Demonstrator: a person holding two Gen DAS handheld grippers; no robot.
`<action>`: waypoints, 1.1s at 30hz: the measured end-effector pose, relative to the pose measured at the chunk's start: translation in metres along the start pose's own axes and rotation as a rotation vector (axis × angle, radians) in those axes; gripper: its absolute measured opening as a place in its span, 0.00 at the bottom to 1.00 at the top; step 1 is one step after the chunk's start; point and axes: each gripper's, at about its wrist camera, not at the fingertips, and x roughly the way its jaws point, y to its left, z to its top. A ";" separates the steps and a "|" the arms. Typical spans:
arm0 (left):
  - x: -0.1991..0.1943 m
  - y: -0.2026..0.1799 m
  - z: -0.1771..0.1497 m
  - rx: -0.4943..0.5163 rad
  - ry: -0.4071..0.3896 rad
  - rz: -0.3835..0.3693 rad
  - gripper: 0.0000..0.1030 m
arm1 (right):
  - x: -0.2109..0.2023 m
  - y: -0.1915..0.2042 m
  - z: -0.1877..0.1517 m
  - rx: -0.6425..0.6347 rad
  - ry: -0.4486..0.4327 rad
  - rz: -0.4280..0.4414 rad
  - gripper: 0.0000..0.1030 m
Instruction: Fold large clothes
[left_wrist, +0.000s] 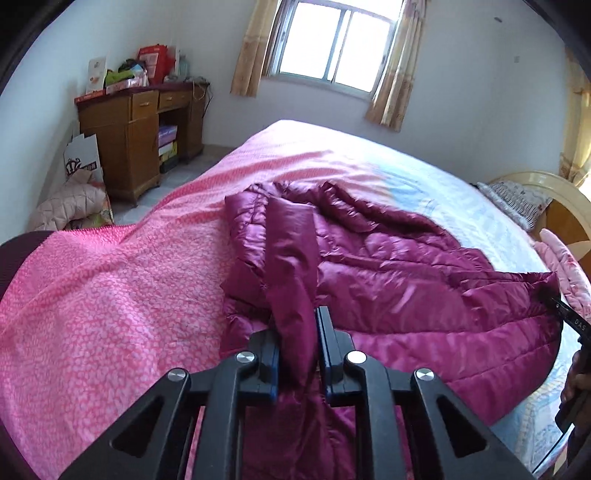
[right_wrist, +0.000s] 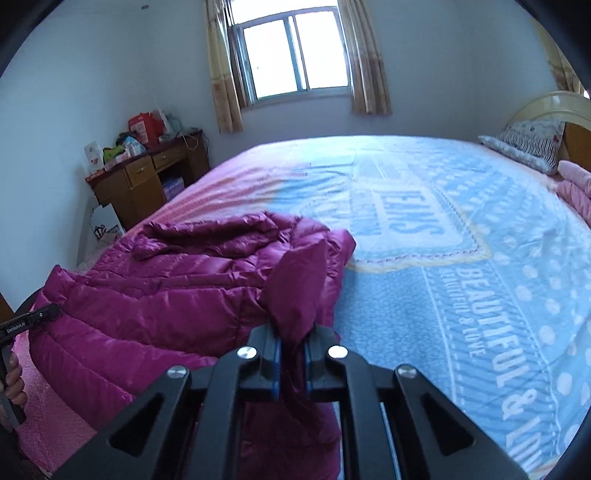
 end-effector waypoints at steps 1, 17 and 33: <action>-0.003 -0.001 0.004 0.002 -0.008 0.000 0.13 | -0.005 0.001 0.002 0.002 -0.012 0.012 0.10; 0.089 -0.011 0.159 -0.038 -0.145 0.181 0.13 | 0.111 0.012 0.150 -0.033 -0.100 -0.087 0.09; 0.235 0.001 0.118 -0.004 0.110 0.483 0.14 | 0.248 -0.029 0.095 0.102 0.195 -0.146 0.15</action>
